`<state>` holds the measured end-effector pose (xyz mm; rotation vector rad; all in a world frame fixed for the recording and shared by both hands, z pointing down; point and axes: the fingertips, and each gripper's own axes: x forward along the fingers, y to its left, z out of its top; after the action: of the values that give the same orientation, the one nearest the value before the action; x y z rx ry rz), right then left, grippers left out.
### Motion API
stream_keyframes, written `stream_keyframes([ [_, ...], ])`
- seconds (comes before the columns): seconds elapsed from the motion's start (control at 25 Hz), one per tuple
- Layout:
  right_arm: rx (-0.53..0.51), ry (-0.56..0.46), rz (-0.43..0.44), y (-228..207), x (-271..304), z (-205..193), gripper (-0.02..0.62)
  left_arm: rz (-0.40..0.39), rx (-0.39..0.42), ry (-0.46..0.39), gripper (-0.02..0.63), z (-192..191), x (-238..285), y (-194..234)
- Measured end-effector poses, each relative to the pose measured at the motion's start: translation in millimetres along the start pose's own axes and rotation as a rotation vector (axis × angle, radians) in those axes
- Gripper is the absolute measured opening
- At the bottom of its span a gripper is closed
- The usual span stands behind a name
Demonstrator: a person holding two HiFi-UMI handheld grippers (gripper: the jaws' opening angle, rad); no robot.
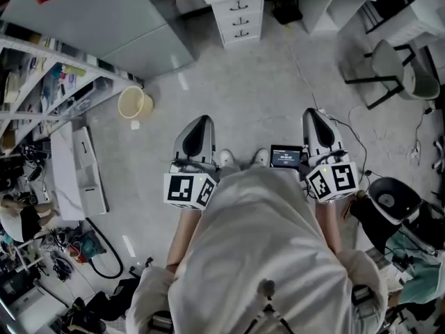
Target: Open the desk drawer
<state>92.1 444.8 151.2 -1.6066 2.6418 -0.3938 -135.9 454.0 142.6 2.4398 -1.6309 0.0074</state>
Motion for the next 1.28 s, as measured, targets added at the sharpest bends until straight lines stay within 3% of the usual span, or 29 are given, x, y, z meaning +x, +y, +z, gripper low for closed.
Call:
stream_keyframes([
  [0.36,-0.011,-0.014,0.026,27,4,7,0.028,0.0,0.002,0.026,0.008,-6,-9,5],
  [0.68,-0.025,-0.028,0.059,-2,-18,12,0.028,-0.013,-0.003,-0.035,0.008,7,11,-35],
  [0.8,-0.055,-0.025,0.061,-16,-21,11,0.028,0.0,0.022,-0.026,0.008,-1,17,-42],
  [0.92,-0.013,0.0,0.04,-29,-29,1,0.026,-0.003,0.017,0.001,0.008,-11,18,-49],
  [1.28,0.041,0.031,0.013,-60,7,-5,0.026,-0.028,-0.013,-0.056,0.008,3,74,-26],
])
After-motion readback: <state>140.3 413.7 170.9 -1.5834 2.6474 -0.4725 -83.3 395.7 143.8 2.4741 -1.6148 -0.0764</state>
